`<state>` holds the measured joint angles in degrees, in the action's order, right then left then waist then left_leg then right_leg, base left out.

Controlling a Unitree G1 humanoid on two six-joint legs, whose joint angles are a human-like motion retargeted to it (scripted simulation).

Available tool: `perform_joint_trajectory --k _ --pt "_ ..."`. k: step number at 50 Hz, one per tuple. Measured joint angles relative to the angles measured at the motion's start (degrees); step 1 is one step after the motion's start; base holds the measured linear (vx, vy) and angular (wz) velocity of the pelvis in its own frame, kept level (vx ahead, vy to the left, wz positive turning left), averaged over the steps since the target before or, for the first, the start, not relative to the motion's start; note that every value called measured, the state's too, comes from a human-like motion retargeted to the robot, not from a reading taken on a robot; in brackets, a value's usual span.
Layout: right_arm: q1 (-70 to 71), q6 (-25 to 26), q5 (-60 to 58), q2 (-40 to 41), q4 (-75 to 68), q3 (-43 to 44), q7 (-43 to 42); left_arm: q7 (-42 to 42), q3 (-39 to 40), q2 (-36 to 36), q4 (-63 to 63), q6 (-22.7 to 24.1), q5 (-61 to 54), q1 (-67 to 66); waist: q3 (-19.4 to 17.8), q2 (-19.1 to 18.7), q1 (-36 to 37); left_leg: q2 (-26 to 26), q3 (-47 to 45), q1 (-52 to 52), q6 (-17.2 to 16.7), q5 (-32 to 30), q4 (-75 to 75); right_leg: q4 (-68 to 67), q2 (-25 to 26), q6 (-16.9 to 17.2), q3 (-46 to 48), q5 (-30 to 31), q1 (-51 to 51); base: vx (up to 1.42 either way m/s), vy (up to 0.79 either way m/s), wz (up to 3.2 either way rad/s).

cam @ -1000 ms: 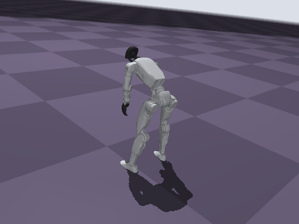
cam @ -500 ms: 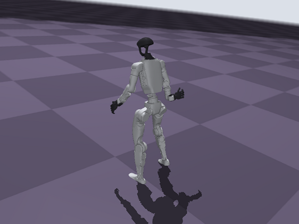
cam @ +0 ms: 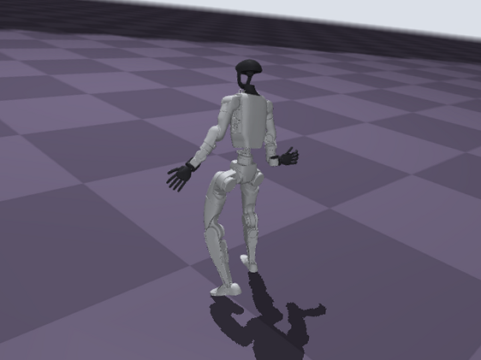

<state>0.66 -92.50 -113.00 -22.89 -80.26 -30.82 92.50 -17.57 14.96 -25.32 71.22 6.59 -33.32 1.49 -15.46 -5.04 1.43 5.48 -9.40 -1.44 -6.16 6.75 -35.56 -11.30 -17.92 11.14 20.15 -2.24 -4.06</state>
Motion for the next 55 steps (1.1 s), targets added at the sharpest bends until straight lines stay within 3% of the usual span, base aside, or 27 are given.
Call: perform_joint_trajectory --k 6,14,20,25,29,32,35,40,42,47,55 --pt "2.3 0.0 0.0 4.5 1.1 -11.0 0.0 10.9 -5.3 4.9 -6.5 -2.0 0.9 0.4 0.1 0.0 5.1 -0.7 -0.9 -10.1 -0.7 2.1 -8.3 1.3 0.7 0.5 -0.9 -1.8 3.8 0.28 -0.11 -0.25" --pt "8.7 0.0 0.0 4.3 7.9 -23.8 0.0 20.4 -11.1 2.8 -7.9 -4.1 12.3 0.9 1.5 -0.9 10.2 4.4 -4.8 -12.4 -2.8 -0.3 19.7 2.6 6.1 1.8 -3.3 -4.4 6.1 0.3 0.0 -0.43" --pt "12.4 0.0 0.0 -0.1 10.3 -26.1 0.0 16.0 -10.8 -3.5 -2.4 -4.2 18.0 1.6 0.4 -0.4 10.0 5.6 0.4 -7.8 -5.8 -8.9 34.1 0.9 8.9 0.5 -6.4 -6.9 9.0 0.36 0.11 -0.5" --pt "13.9 0.0 0.0 -2.8 7.3 -24.6 0.0 5.0 -11.8 -8.1 2.0 -3.0 15.4 5.5 -3.9 0.8 6.7 6.4 0.8 -4.5 -4.0 -10.2 34.7 -8.2 8.8 -1.8 -7.6 -6.6 7.1 0.24 0.18 -0.1" --pt "15.1 0.0 0.0 -3.7 3.3 -21.8 0.0 -3.4 -14.0 -10.2 2.0 -1.2 10.9 12.2 -9.9 1.4 5.2 6.4 0.8 -3.7 -3.5 -9.2 34.6 -22.8 7.4 -2.6 -9.5 -2.2 -0.8 0.07 0.19 0.04" --pt "16.6 0.0 0.0 -4.7 2.4 -17.7 0.0 -6.5 -16.1 -11.1 0.9 -2.0 10.7 19.0 -14.1 2.0 5.1 5.8 0.2 -5.0 -4.2 -11.2 36.9 -30.8 6.2 -1.2 -10.7 -1.0 -9.8 -0.06 0.15 -0.03" --pt "17.7 0.0 0.0 -6.3 2.2 -16.2 0.0 -6.6 -21.6 -11.5 -1.0 -2.7 10.8 25.2 -14.3 2.4 5.2 5.0 -0.2 -10.1 -5.1 -13.4 39.7 -29.3 4.4 -1.0 -8.1 -2.4 -19.3 -0.11 0.09 -0.04" --pt "23.7 0.0 0.0 -7.2 4.2 -14.7 0.0 -3.9 -34.4 -11.6 -1.9 -3.5 10.0 35.7 -14.3 3.7 2.8 2.9 0.5 -22.2 -7.2 -15.4 40.6 -10.4 4.5 1.6 -3.5 -1.8 -29.6 -0.13 -0.03 0.28" --pt "26.9 0.0 0.0 -6.8 5.7 -15.4 0.0 -2.5 -39.9 -11.7 -1.3 -3.7 8.5 41.1 -14.3 4.4 1.2 1.7 1.6 -27.3 -7.9 -16.5 40.6 -2.7 5.7 3.5 -5.1 3.5 -32.4 -0.13 -0.15 0.67" --pt "38.0 0.0 0.0 -4.2 7.3 -22.0 0.0 -0.3 -49.5 -10.8 0.5 -3.8 2.5 56.2 -14.3 5.7 -0.8 1.4 3.7 -41.0 -8.8 -20.1 40.6 6.5 7.4 3.9 -4.2 16.6 -41.8 -0.15 -0.19 0.37" --pt "67.7 0.0 0.0 8.0 5.5 -36.3 0.0 2.4 -62.8 -8.5 2.8 -1.1 -9.8 82.3 -14.3 9.6 -4.9 1.9 2.4 -67.1 -8.8 -25.8 40.5 9.5 9.4 3.9 -3.7 26.4 -67.6 -0.15 -0.11 -0.03"
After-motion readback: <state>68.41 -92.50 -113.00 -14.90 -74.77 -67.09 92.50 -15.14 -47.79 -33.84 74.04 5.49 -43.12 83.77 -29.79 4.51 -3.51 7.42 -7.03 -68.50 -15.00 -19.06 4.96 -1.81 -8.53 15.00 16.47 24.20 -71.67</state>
